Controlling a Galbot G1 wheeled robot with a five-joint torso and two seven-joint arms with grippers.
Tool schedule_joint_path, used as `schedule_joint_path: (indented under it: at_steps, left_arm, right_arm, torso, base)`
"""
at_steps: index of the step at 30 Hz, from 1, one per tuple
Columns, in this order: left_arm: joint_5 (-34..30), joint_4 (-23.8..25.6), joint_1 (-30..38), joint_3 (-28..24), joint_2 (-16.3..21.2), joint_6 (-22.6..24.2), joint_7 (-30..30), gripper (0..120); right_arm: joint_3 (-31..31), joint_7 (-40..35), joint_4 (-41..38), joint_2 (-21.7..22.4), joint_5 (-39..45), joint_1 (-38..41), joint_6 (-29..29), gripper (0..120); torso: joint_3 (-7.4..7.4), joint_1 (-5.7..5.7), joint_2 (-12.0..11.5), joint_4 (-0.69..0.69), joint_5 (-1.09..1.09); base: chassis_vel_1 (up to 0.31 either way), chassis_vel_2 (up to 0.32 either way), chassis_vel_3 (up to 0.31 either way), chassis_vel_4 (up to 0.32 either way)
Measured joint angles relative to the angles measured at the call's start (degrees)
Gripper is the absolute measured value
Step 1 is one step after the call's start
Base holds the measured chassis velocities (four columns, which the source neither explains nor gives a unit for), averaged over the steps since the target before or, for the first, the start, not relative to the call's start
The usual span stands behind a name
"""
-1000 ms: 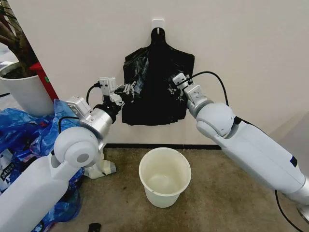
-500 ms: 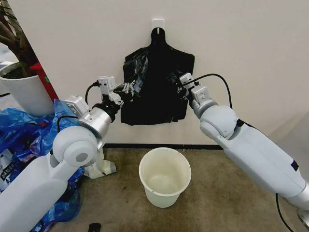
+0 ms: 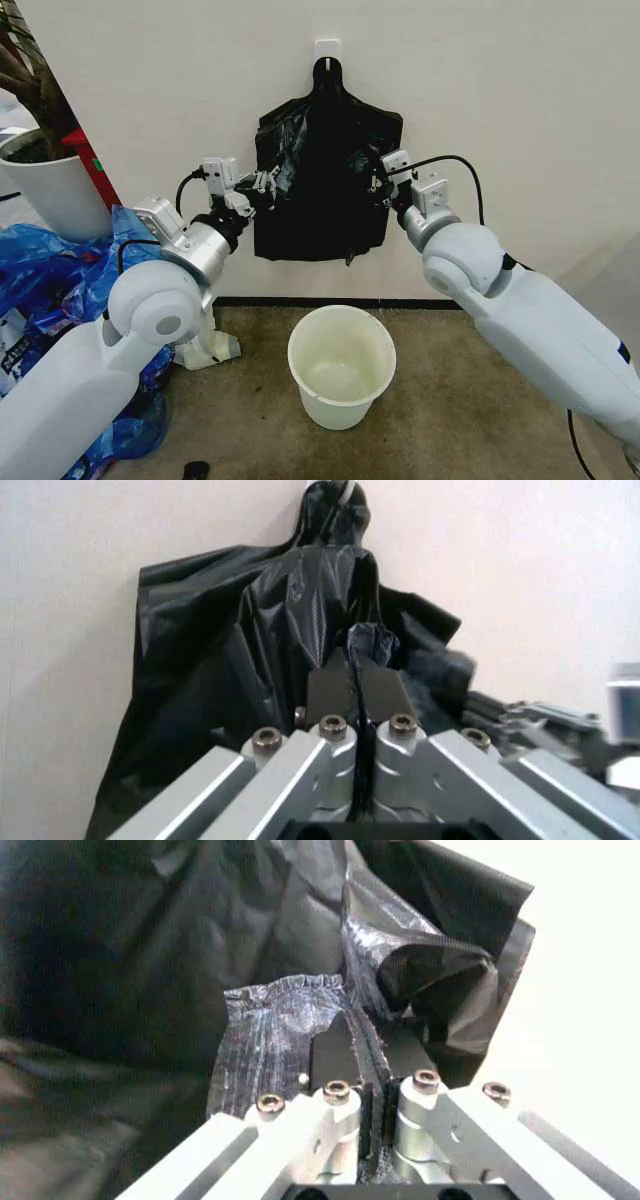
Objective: Place the garbage bag over the trash bin.
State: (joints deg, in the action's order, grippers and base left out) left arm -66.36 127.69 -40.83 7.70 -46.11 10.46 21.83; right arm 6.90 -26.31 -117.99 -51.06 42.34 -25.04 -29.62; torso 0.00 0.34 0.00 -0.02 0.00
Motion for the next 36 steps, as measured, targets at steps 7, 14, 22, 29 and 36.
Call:
schedule_joint_path:
  at_steps: [7,14,22,29,36]
  left_arm:
    - [0.67,-0.95,-1.07,0.05,-0.04,-0.17,-0.29,0]
    - [0.95,-1.61,-1.18,-0.12,-0.13,-0.24,-0.34,0]
    - [1.14,-1.6,-1.58,-0.04,0.09,-0.33,-0.36,0]
    - [0.95,-1.23,-1.41,0.04,0.49,-0.4,-0.37,0]
    - [0.9,-1.49,-1.02,-0.41,0.26,-0.41,-0.39,0]
  right_arm:
    - [-3.17,-0.83,-3.86,1.72,11.03,-2.88,8.76,0]
    - [-6.72,2.91,-3.96,1.61,16.05,-4.73,19.28,0]
    - [-10.87,6.27,-5.84,0.89,26.17,-9.89,25.53,0]
    - [-13.51,14.52,-4.87,3.83,14.19,-16.29,24.04,13]
    - [-15.14,14.96,-8.4,6.69,-3.26,-16.75,19.7,39]
  torso:
    - [0.0,0.0,0.0,0.0,0.0]
    - [0.0,0.0,0.0,0.0,0.0]
    - [0.0,0.0,0.0,0.01,0.0]
    - [0.0,0.0,0.0,-0.03,0.02]
    - [0.0,0.0,0.0,0.02,0.01]
  base:
    - [0.0,0.0,0.0,0.0]
    - [0.0,0.0,0.0,0.0]
    - [0.0,0.0,0.0,0.0]
    - [0.0,0.0,0.0,0.0]
    - [0.0,0.0,0.0,0.0]
